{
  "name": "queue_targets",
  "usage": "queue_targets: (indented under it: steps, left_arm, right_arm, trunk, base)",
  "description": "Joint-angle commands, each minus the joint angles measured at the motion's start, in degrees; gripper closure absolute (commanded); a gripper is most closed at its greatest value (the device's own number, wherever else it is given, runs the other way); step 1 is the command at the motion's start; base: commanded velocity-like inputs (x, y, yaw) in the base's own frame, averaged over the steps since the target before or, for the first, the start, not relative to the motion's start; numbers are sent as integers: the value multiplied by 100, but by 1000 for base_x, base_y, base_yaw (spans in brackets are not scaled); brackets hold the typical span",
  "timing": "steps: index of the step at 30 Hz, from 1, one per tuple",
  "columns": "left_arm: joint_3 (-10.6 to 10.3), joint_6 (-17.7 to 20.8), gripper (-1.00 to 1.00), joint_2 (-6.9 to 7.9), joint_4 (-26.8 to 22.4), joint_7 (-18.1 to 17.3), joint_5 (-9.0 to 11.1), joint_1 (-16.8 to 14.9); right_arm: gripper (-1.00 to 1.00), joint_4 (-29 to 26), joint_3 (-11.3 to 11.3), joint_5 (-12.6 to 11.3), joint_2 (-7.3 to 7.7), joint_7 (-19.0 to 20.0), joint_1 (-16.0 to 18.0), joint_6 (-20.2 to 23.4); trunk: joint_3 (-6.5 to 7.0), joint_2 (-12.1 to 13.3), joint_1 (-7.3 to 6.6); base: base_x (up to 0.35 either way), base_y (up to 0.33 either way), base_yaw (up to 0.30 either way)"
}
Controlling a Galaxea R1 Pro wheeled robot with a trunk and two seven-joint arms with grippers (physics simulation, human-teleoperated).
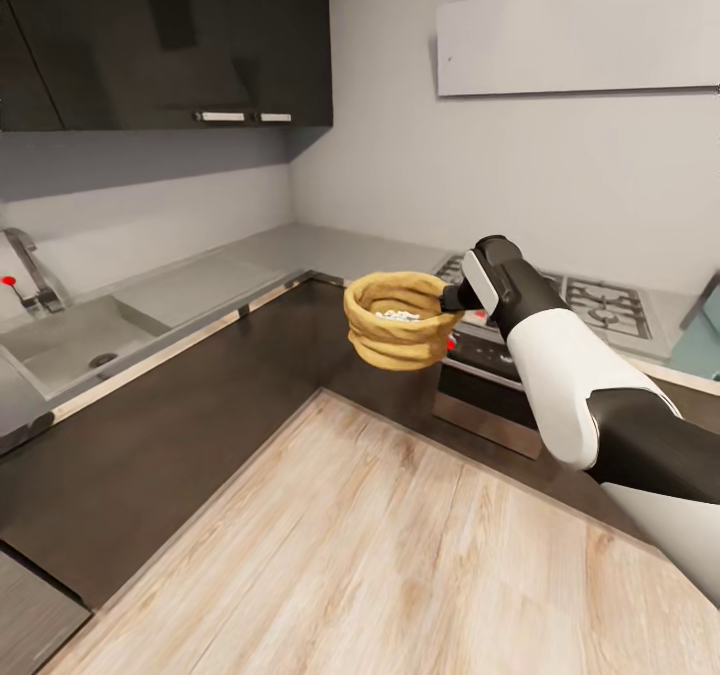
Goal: In the kitchen, take the popcorn bag from the countertop, put it into the microwave, and heat it until the popcorn is cooked so the cooked popcorn ends up inside the bag.
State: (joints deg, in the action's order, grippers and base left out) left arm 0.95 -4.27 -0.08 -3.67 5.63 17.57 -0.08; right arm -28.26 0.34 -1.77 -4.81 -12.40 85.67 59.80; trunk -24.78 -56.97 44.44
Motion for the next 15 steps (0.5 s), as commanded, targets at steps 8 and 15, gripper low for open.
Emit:
queue_targets:
  steps: [8, 15]
  left_arm:
    - [7, -13, -100, -1, -2, 8, 19, -1]
    - [8, -13, -100, -1, -2, 8, 19, -1]
  right_arm:
    - [100, 46, -1, -26, 6, -17, -74, 20]
    - [100, 343, 0, -26, 15, -14, -94, 20]
  trunk:
    - [66, -4, 1]
    - [128, -4, 1]
  base:
    - [0, 0, -16]
    - [0, 0, -74]
